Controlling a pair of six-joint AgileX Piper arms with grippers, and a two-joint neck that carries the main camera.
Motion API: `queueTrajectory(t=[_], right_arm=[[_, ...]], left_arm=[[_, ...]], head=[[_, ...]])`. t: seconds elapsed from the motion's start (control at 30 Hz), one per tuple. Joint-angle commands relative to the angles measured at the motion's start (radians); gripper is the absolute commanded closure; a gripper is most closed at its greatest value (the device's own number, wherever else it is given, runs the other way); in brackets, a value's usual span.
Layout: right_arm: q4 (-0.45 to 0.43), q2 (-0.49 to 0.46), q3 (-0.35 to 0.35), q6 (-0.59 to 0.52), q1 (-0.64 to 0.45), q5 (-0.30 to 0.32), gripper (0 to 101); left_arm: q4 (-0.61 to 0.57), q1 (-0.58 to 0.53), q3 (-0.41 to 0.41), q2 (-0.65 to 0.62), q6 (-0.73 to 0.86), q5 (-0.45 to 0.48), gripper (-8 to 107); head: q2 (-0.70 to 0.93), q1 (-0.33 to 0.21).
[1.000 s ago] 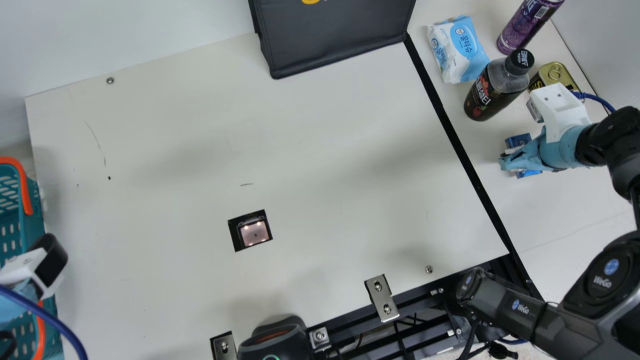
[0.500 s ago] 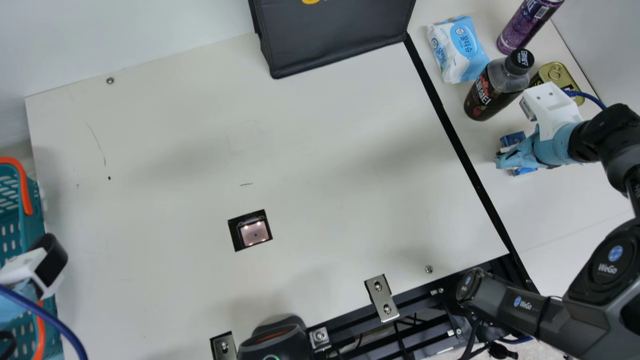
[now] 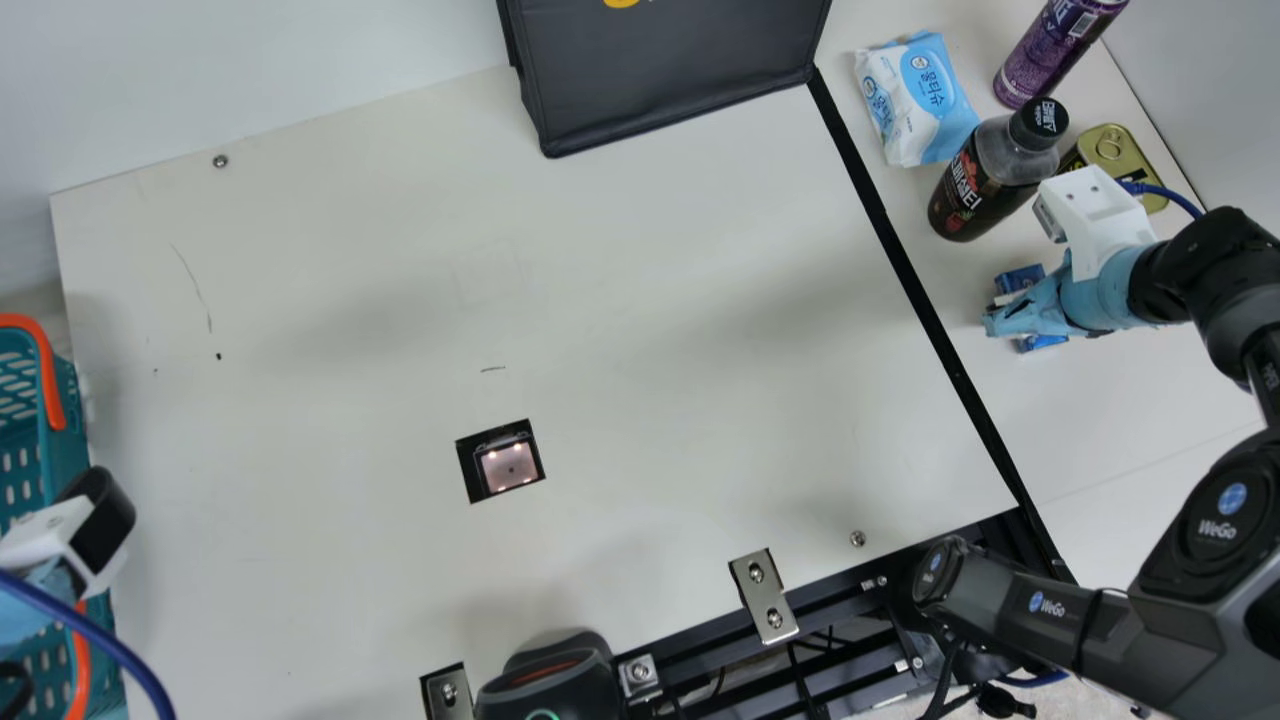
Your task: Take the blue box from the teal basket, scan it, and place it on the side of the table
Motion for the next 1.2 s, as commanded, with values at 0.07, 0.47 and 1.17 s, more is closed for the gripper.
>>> queueTrajectory(t=[0.07, 0.47, 1.17], right_arm=[[0.0, 0.003, 0.001, 0.001, 0.0, -0.003, 41], [-0.006, -0.026, -0.008, 0.037, 0.008, 0.023, 6], [-0.083, -0.279, -0.18, 0.398, 0.123, 0.366, 6]], left_arm=[[0.0, 0.0, 0.0, 0.0, 0.0, 0.0, 9], [0.0, 0.0, 0.0, 0.0, 0.0, 0.0, 9], [0.0, 0.0, 0.0, 0.0, 0.0, 0.0, 9]], head=[[-0.002, -0.029], [-0.002, -0.029], [-0.002, -0.029]])
